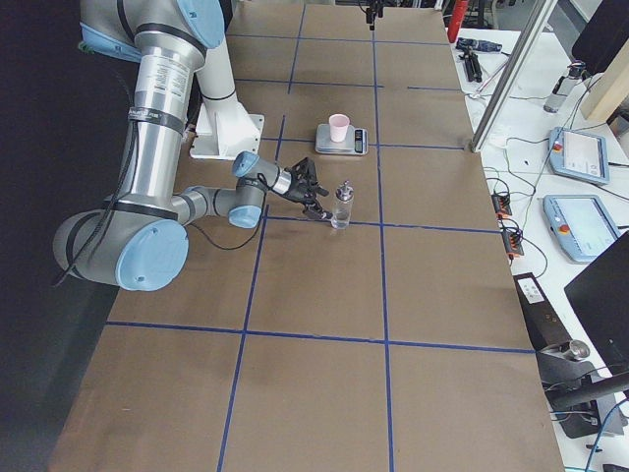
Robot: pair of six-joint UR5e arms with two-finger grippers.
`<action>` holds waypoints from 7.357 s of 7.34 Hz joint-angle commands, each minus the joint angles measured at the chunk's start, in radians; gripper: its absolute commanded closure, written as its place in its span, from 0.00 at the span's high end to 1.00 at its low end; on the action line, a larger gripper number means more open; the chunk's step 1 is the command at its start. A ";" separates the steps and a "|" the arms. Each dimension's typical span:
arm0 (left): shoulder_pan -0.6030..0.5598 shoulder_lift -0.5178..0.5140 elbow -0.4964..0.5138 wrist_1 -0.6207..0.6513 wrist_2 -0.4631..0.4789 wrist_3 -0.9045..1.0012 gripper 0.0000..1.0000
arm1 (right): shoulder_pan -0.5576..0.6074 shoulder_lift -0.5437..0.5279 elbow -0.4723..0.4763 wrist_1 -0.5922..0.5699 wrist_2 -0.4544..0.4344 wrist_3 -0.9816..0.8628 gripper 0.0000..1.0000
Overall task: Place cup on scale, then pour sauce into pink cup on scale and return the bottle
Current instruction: 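Grasp the glass sauce bottle by its neck with the right gripper, then lift the bottle with the right gripper and carry it toward the pink cup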
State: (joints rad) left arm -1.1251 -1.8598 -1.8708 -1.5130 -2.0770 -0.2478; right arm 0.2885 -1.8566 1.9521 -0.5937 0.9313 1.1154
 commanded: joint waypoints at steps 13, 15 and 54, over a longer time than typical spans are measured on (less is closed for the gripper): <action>-0.032 0.024 0.053 -0.032 0.012 0.071 1.00 | 0.004 0.178 -0.197 0.018 -0.065 -0.072 1.00; -0.033 0.025 0.047 -0.032 0.012 0.071 1.00 | 0.015 0.177 -0.196 0.018 -0.065 -0.075 1.00; -0.415 0.268 0.269 -0.234 -0.204 0.518 1.00 | -0.060 0.749 -0.220 -0.950 -0.667 -1.089 0.00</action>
State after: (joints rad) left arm -1.5401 -1.5842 -1.6024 -1.7484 -2.2846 0.2712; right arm 0.2405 -1.1091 1.7396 -1.5370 0.3090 0.0735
